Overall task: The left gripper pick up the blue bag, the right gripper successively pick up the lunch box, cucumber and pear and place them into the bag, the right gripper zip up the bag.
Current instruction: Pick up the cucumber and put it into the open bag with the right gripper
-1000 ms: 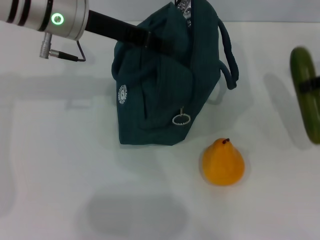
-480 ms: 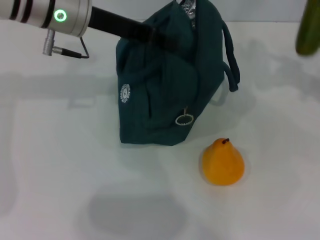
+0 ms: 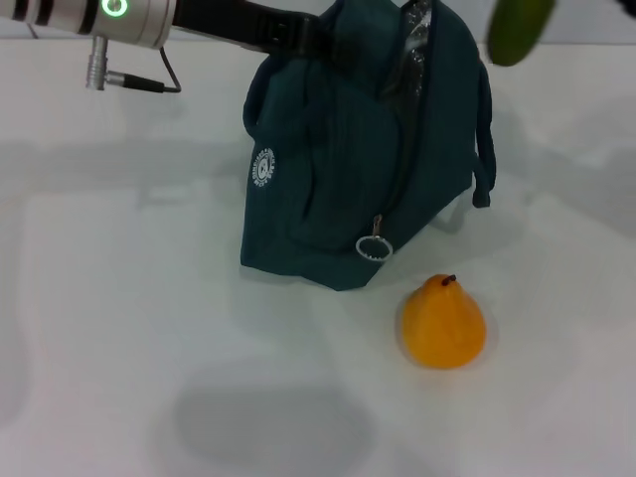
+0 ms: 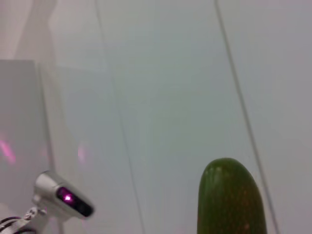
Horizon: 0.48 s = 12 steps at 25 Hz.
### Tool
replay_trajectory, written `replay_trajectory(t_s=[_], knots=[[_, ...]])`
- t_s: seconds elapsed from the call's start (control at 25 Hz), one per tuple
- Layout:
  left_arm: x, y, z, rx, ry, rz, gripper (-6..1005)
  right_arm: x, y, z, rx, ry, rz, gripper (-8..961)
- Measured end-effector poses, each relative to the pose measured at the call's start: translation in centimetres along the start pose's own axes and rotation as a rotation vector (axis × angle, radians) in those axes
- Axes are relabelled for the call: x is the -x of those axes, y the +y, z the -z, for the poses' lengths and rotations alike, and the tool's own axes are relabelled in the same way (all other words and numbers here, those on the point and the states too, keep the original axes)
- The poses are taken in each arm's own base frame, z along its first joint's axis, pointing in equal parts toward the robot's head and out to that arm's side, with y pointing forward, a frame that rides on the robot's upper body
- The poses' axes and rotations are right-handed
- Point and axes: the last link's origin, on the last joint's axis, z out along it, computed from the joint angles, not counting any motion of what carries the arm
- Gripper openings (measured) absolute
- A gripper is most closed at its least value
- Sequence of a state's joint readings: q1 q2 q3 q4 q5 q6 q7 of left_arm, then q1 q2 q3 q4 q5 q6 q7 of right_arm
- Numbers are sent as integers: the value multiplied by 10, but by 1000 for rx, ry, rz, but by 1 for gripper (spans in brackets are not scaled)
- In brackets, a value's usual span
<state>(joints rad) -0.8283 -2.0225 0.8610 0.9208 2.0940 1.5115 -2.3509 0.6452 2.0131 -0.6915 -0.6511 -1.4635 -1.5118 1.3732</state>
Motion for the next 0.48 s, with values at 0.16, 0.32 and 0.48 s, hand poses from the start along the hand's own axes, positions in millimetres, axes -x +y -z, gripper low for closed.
replay_trajectory(t_s=[0.16, 0.32, 0.48], knots=[[-2, -1, 2, 4, 19, 10, 40, -13, 6, -16, 29, -20, 15, 568], [-3, 0, 2, 9, 24, 9, 40, -22, 9, -27, 37, -31, 55, 566], [-4, 1, 1, 14, 27, 9, 40, -32, 13, -38, 35, -33, 96, 564]])
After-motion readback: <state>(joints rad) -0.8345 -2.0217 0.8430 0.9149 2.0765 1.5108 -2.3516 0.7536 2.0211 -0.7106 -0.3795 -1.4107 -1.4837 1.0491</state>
